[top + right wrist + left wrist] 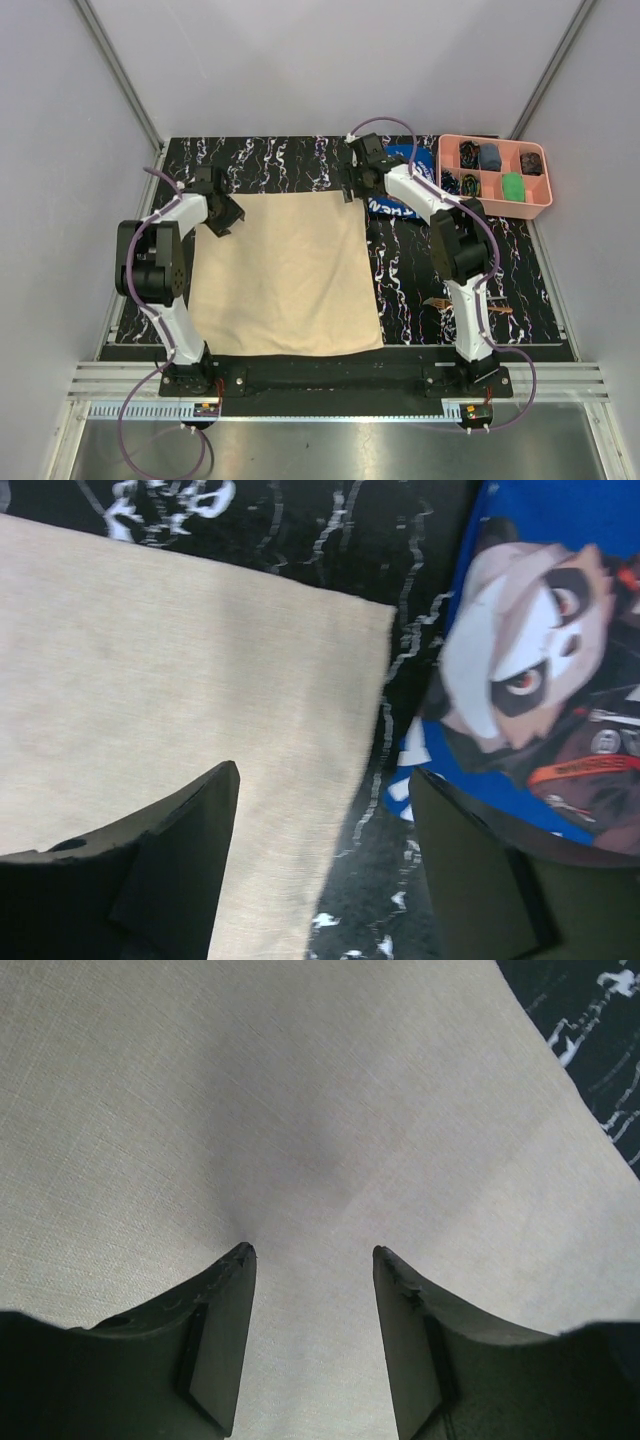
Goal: Fold the napkin into a case and place the utensils inside
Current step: Flatten out the crumpled napkin at the center of the board.
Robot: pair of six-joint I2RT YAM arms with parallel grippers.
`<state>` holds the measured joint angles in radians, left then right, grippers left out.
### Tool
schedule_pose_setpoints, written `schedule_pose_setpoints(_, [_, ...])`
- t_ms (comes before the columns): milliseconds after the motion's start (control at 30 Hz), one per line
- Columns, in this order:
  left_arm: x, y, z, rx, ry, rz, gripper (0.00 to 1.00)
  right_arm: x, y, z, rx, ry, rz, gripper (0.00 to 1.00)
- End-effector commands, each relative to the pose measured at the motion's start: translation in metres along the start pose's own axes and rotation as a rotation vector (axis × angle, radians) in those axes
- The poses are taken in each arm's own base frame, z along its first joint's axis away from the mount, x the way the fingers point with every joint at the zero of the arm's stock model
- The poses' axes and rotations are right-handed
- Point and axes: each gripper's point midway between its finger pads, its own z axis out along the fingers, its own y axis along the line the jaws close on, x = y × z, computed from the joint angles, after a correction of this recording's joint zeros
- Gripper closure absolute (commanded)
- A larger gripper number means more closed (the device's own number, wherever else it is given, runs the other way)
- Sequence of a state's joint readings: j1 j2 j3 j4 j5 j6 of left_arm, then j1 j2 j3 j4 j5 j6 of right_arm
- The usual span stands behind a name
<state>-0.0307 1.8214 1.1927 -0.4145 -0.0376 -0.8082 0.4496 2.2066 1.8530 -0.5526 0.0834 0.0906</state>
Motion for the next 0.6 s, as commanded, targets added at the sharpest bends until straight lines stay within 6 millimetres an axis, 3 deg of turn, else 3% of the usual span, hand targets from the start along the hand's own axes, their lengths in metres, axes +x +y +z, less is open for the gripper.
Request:
schedule_pose_setpoints(0, [-0.013,0.007,0.014,-0.065,0.027,-0.044,0.47,-0.022,0.049,-0.023,-0.166,-0.051,0.049,0.25])
schedule_pose_setpoints(67, [-0.007,0.006,0.023,-0.072,0.063,-0.057,0.47,-0.015,0.062,-0.009,-0.226,-0.02,0.063,0.29])
schedule_pose_setpoints(133, [-0.014,0.016,0.03,-0.084,0.08,-0.101,0.47,-0.013,0.07,0.001,-0.262,-0.011,0.079,0.33])
schedule_pose_setpoints(233, [-0.016,0.015,0.042,-0.083,0.105,-0.123,0.47,-0.004,0.074,0.034,-0.264,0.012,0.09,0.34])
schedule_pose_setpoints(300, [-0.023,0.009,0.045,-0.071,0.099,-0.13,0.46,-0.017,0.077,0.042,-0.271,-0.015,0.096,0.33])
schedule_pose_setpoints(333, [-0.022,0.009,0.05,-0.074,0.109,-0.137,0.46,-0.009,0.076,0.057,-0.267,0.006,0.099,0.33])
schedule_pose_setpoints(367, [-0.027,0.003,0.052,-0.061,0.103,-0.141,0.46,-0.02,0.078,0.059,-0.274,-0.018,0.101,0.33])
schedule_pose_setpoints(433, [-0.031,0.001,0.059,-0.059,0.111,-0.148,0.45,-0.014,0.075,0.078,-0.274,0.003,0.131,0.33])
schedule_pose_setpoints(500, [-0.043,-0.007,0.061,-0.039,0.1,-0.16,0.45,-0.031,0.072,0.083,-0.275,-0.032,0.162,0.32])
schedule_pose_setpoints(533, [-0.049,-0.014,0.064,-0.017,0.098,-0.165,0.45,-0.021,0.064,0.101,-0.264,-0.002,0.19,0.32])
schedule_pose_setpoints(567, [-0.053,-0.016,0.066,-0.013,0.096,-0.166,0.45,-0.047,0.065,0.096,-0.302,-0.054,0.217,0.32])
